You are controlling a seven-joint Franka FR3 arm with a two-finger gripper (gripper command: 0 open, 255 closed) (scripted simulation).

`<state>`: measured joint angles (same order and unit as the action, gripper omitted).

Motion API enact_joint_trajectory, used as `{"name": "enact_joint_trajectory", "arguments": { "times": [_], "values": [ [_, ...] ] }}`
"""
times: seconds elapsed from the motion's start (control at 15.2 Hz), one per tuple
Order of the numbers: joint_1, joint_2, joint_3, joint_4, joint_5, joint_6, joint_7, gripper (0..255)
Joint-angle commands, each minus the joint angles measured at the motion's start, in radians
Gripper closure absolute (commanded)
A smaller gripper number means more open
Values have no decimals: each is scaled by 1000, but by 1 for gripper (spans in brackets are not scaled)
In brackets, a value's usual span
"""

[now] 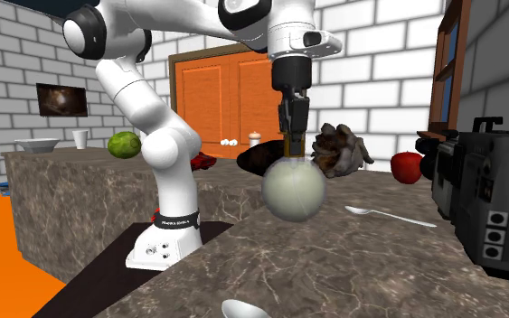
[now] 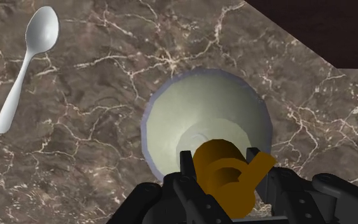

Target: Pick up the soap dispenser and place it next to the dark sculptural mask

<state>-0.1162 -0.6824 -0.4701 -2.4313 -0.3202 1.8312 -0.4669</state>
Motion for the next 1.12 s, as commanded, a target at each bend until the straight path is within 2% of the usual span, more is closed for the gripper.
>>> {"name": "enact_joint_trajectory", "arguments": {
  "times": [0.0,1.06],
  "values": [
    [4,1,8,24,7,-23,1,255],
    [23,26,49,251,47,-226,-16,255]
  ]
}}
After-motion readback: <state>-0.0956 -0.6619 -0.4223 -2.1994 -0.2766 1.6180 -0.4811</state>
